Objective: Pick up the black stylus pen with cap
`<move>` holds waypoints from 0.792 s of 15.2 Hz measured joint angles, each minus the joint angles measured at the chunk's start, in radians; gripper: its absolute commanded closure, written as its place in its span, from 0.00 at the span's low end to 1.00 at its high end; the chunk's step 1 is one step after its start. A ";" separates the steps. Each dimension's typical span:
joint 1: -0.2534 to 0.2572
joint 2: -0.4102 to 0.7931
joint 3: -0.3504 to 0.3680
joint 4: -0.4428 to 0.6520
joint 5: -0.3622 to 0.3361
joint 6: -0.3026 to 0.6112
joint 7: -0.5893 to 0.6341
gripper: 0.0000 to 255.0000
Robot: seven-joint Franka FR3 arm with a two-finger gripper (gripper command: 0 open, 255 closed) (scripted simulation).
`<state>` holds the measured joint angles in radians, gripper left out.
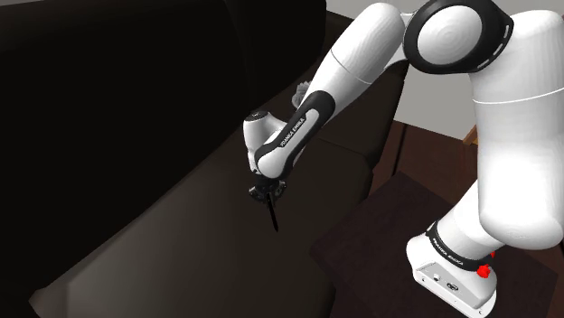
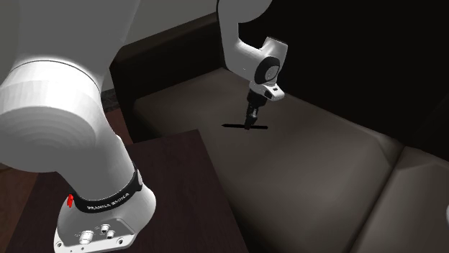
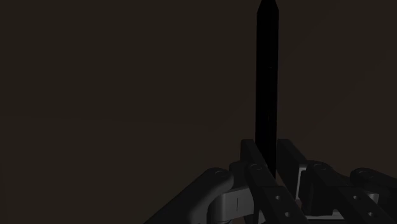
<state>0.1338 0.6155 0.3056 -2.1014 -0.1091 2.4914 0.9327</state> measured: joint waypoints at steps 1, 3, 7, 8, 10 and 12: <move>0.000 0.000 0.000 0.001 0.000 -0.002 0.000 1.00; -0.001 -0.001 0.000 -0.002 0.000 0.003 -0.001 1.00; -0.012 -0.033 0.009 -0.016 0.011 -0.024 -0.008 1.00; -0.016 -0.048 0.013 -0.022 0.015 -0.033 -0.010 1.00; -0.021 -0.073 0.021 -0.029 0.023 -0.050 -0.012 1.00; -0.027 -0.097 0.028 -0.035 0.031 -0.068 -0.016 1.00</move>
<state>0.1065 0.5184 0.3334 -2.1362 -0.0777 2.4238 0.9168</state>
